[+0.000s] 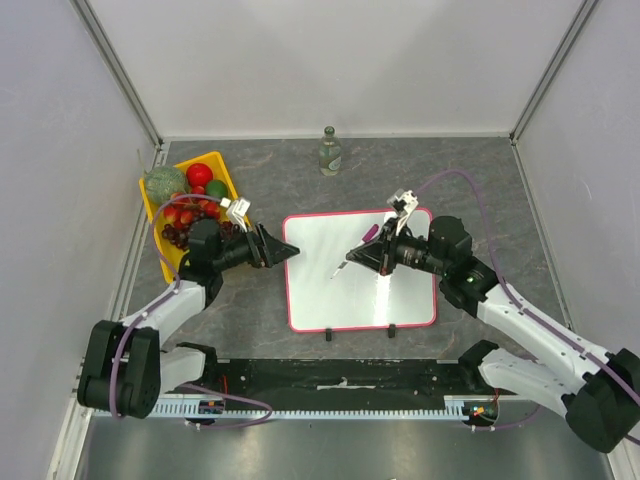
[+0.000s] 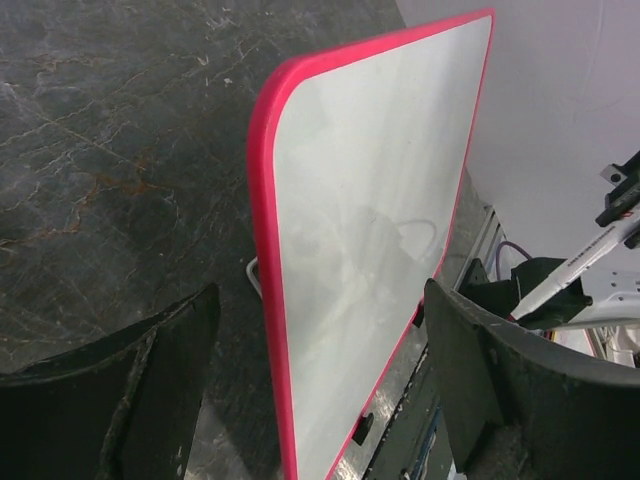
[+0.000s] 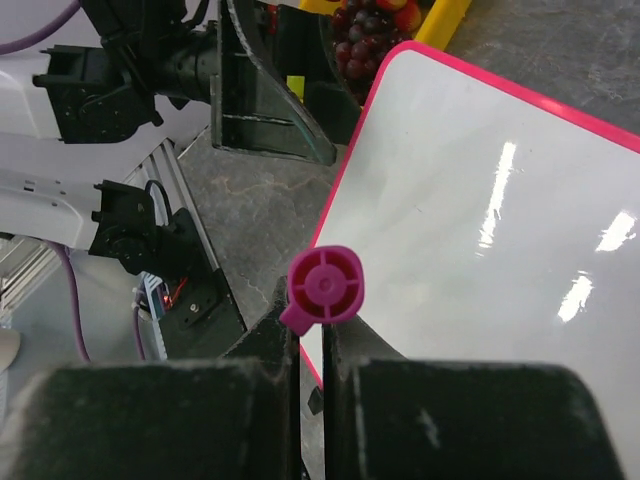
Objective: Write a sentence on the whiteboard
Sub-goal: Hold the whiteboard at the center of the board.
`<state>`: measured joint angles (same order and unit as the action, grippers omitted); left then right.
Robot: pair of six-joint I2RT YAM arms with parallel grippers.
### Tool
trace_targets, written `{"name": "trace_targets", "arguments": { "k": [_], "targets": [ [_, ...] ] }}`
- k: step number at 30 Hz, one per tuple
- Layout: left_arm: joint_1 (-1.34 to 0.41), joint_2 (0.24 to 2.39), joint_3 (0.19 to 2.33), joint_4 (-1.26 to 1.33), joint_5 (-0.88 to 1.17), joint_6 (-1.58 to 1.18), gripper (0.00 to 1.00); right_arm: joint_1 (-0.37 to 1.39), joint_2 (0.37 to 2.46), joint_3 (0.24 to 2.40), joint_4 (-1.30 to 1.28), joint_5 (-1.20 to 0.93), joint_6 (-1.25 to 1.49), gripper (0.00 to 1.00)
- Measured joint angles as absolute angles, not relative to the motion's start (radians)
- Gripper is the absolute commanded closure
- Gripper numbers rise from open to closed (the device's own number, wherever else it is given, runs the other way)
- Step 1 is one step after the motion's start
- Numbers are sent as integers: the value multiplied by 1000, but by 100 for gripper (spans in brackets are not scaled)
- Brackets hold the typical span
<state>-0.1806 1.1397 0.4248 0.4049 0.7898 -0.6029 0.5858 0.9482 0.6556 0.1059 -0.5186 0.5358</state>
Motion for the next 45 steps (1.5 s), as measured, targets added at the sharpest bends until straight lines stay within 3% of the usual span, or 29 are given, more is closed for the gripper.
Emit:
{"name": "trace_targets", "arguments": {
  "k": [8,14,23,28,39,45],
  "targets": [
    [-180,1300,425,582,865,-609,27,671,1034,696,208,-455,558,100],
    [-180,1367,416,702,946,-610,30,684,1063,719,227,-402,558,100],
    [-183,1526,352,982,1047,-720,63,683,1077,722,227,-309,558,100],
    [-202,1595,347,1090,1077,-784,71,683,1082,723,224,-286,557,100],
    [-252,1509,341,974,1047,-730,98,683,1084,723,223,-230,538,100],
    [-257,1477,339,897,1024,-707,98,686,1100,723,224,-184,538,100]
  ]
}}
